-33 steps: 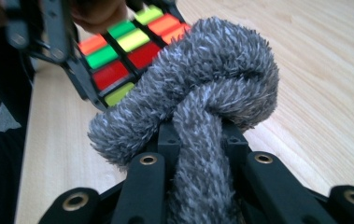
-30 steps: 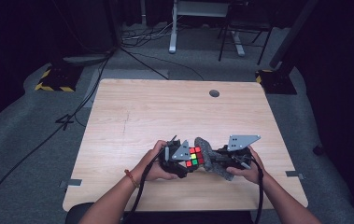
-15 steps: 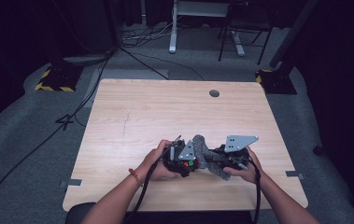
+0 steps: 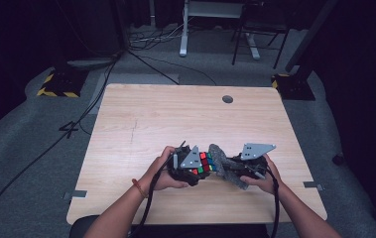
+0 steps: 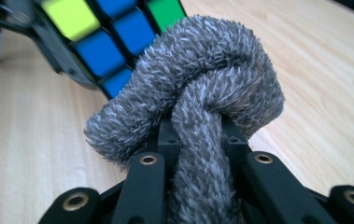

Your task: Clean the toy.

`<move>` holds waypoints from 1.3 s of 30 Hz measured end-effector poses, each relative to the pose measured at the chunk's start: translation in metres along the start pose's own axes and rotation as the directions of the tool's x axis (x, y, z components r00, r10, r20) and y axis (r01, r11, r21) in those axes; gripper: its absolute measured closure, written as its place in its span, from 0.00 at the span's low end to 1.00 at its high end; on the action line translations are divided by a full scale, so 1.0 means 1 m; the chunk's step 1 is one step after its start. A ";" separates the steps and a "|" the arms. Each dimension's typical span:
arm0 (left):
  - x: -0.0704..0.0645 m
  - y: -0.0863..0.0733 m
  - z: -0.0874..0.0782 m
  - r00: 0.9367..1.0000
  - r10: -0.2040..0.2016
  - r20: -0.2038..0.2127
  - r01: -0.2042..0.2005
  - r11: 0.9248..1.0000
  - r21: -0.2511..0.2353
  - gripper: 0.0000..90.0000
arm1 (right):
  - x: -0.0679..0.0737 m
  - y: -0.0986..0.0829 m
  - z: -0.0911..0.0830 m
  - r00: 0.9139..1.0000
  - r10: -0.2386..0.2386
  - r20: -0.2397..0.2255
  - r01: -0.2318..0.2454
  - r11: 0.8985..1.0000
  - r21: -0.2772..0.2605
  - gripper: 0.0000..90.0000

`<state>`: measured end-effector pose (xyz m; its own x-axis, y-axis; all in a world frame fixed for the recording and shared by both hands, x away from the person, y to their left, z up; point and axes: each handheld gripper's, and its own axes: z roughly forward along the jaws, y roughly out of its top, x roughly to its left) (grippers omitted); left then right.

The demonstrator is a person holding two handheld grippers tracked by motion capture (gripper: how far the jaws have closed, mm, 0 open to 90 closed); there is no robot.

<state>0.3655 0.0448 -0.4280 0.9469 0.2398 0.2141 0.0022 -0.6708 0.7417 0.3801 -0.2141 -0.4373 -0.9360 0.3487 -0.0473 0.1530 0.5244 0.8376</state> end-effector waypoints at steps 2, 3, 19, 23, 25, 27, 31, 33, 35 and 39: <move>-0.001 0.000 0.004 1.000 0.008 -0.006 -0.008 1.000 0.021 0.37 | 0.005 0.005 -0.002 1.000 -0.007 -0.014 0.006 1.000 -0.029 0.85; -0.002 0.001 0.005 1.000 0.006 -0.013 -0.005 0.999 0.031 0.37 | 0.008 0.008 -0.002 1.000 -0.018 -0.011 0.017 0.999 -0.029 0.85; -0.010 0.004 0.030 0.999 0.032 -0.012 -0.030 0.993 0.113 0.37 | 0.019 0.022 -0.003 0.997 -0.031 -0.072 0.026 0.997 -0.075 0.85; -0.006 0.003 0.028 1.000 0.018 -0.011 -0.017 0.994 0.105 0.37 | 0.020 0.026 -0.002 0.998 -0.036 -0.055 0.033 0.997 -0.064 0.84; -0.004 0.003 0.024 1.000 0.021 -0.018 -0.019 0.995 0.094 0.37 | 0.018 0.025 -0.004 0.999 -0.038 -0.031 0.036 0.998 -0.049 0.84; -0.003 0.002 0.018 1.000 0.018 -0.024 -0.016 0.997 0.078 0.37 | 0.014 0.020 -0.006 0.999 -0.027 -0.017 0.027 0.999 -0.036 0.84; 0.000 0.001 0.009 1.000 -0.003 -0.019 0.004 0.999 0.032 0.37 | -0.002 0.003 -0.005 0.999 0.033 0.005 -0.033 0.999 0.014 0.84; 0.001 0.001 0.005 1.000 -0.003 -0.020 0.003 1.000 0.015 0.37 | -0.006 -0.002 -0.005 0.999 0.041 0.007 -0.041 0.999 0.021 0.84; 0.002 0.000 0.002 1.000 -0.006 -0.026 0.006 1.000 0.007 0.37 | -0.007 -0.006 -0.003 0.999 0.038 0.020 -0.039 0.998 0.044 0.84; 0.003 0.000 -0.003 1.000 -0.019 -0.014 0.019 0.999 -0.038 0.37 | -0.009 -0.009 0.001 0.998 0.054 0.008 -0.055 0.997 0.055 0.84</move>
<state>0.3676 0.0480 -0.4253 0.9422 0.2623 0.2084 0.0078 -0.6392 0.7690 0.3869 -0.2215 -0.4450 -0.9237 0.3830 -0.0064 0.2209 0.5462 0.8080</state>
